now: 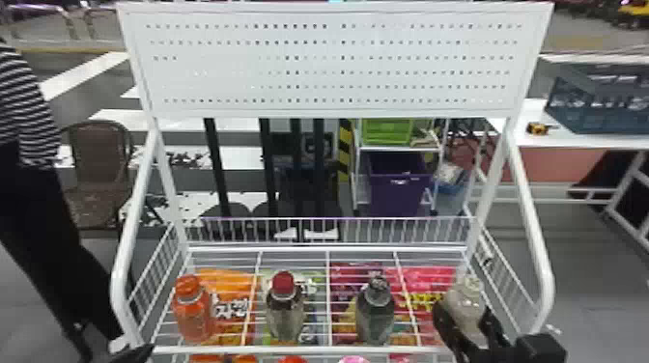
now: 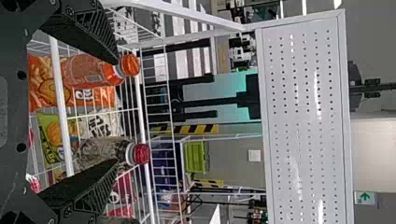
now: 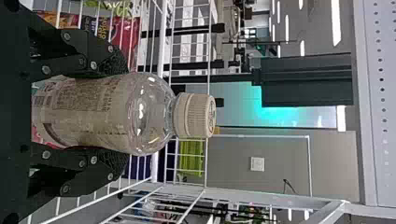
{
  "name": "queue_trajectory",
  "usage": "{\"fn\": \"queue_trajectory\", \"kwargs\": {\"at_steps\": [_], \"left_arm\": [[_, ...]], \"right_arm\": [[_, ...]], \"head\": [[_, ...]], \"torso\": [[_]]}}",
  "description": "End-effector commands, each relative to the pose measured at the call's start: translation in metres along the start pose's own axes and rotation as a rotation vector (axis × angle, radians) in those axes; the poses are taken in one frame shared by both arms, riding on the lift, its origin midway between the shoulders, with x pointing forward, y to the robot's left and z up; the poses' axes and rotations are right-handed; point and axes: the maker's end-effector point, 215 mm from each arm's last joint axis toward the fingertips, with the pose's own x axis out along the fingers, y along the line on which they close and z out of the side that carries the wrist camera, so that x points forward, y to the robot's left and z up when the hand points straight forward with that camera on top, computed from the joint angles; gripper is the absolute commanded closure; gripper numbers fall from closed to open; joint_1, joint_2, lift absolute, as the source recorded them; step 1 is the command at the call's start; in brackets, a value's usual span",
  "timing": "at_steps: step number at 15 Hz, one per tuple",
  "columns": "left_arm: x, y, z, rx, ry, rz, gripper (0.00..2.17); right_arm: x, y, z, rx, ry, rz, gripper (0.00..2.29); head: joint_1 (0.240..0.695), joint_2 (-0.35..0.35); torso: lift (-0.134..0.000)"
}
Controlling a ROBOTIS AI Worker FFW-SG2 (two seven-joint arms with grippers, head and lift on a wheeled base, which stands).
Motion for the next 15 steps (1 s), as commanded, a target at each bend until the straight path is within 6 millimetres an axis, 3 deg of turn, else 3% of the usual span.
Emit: {"fn": "queue_trajectory", "kwargs": {"at_steps": [1, 5, 6, 7, 8, 11, 15], "left_arm": [[0.003, 0.0, -0.004, 0.005, 0.009, 0.002, 0.14], [0.005, 0.001, -0.005, 0.008, 0.009, 0.001, 0.14], [0.004, 0.0, -0.006, 0.008, 0.01, 0.0, 0.14], [0.005, 0.0, -0.007, 0.008, 0.012, 0.0, 0.14], [0.005, 0.0, -0.007, 0.008, 0.012, 0.0, 0.14], [0.003, -0.001, -0.007, 0.006, 0.014, -0.001, 0.14], [0.003, -0.003, -0.008, 0.002, 0.013, -0.002, 0.14]], "right_arm": [[0.006, -0.004, -0.006, -0.001, 0.006, -0.002, 1.85], [0.01, -0.012, -0.007, -0.01, 0.002, -0.01, 1.63], [0.01, -0.011, -0.006, -0.01, 0.0, -0.008, 1.03], [0.01, -0.011, -0.005, -0.008, -0.002, -0.008, 0.15], [0.009, -0.01, -0.001, -0.009, -0.011, -0.008, 0.0], [-0.008, -0.004, 0.035, -0.01, -0.08, -0.005, 0.05], [-0.061, 0.011, 0.124, -0.036, -0.216, 0.01, 0.06]], "head": [[0.499, 0.0], [0.499, 0.0], [0.499, 0.0], [0.499, 0.0], [0.499, 0.0], [0.499, 0.0], [0.499, 0.0]], "torso": [[0.0], [0.0], [0.0], [0.0], [0.0], [0.0], [0.0]]}}
